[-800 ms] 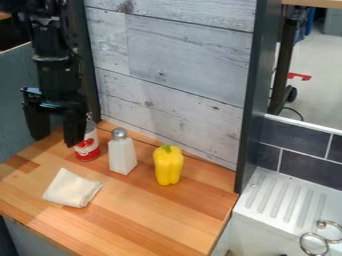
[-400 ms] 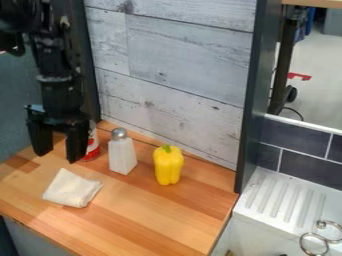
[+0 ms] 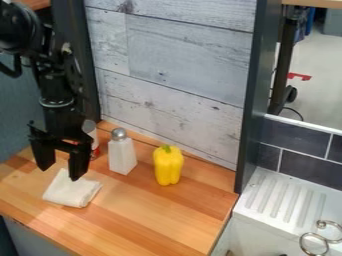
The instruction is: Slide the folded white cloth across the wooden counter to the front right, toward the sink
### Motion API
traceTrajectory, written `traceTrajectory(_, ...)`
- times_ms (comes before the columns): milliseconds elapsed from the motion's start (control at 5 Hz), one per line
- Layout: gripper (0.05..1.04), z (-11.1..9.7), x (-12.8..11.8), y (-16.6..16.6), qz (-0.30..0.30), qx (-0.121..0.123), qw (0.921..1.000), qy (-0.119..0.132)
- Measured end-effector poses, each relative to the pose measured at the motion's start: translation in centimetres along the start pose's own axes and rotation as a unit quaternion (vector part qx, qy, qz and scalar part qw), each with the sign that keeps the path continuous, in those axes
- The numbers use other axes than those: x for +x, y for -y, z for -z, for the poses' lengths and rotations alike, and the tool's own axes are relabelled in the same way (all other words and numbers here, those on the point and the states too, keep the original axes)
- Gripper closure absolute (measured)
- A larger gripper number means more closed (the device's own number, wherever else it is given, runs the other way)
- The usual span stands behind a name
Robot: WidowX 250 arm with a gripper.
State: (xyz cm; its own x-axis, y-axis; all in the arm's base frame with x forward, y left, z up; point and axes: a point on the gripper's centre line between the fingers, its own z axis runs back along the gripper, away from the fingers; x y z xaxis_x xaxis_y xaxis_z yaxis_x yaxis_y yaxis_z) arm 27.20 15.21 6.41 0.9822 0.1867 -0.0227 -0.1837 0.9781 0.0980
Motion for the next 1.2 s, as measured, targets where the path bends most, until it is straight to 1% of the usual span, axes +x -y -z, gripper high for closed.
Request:
traceTrajectory(200,0.081,0.2,0.4,-0.1,-0.003,0.001,1.0000,0.007)
traceTrajectory(400,0.081,0.6,1.5,-0.6,-0.008,0.002,0.9999,0.008)
traceTrajectory(600,0.081,1.5,1.7,-1.3,-0.012,0.005,0.9999,-0.009)
traceTrajectory(800,0.081,2.9,1.7,-1.4,-0.010,0.003,0.9994,-0.033)
traceTrajectory(1000,0.081,3.9,1.1,-2.0,-0.021,0.000,0.9985,-0.050)
traceTrajectory(1200,0.081,5.7,1.0,-1.8,-0.020,-0.007,0.9971,-0.073)
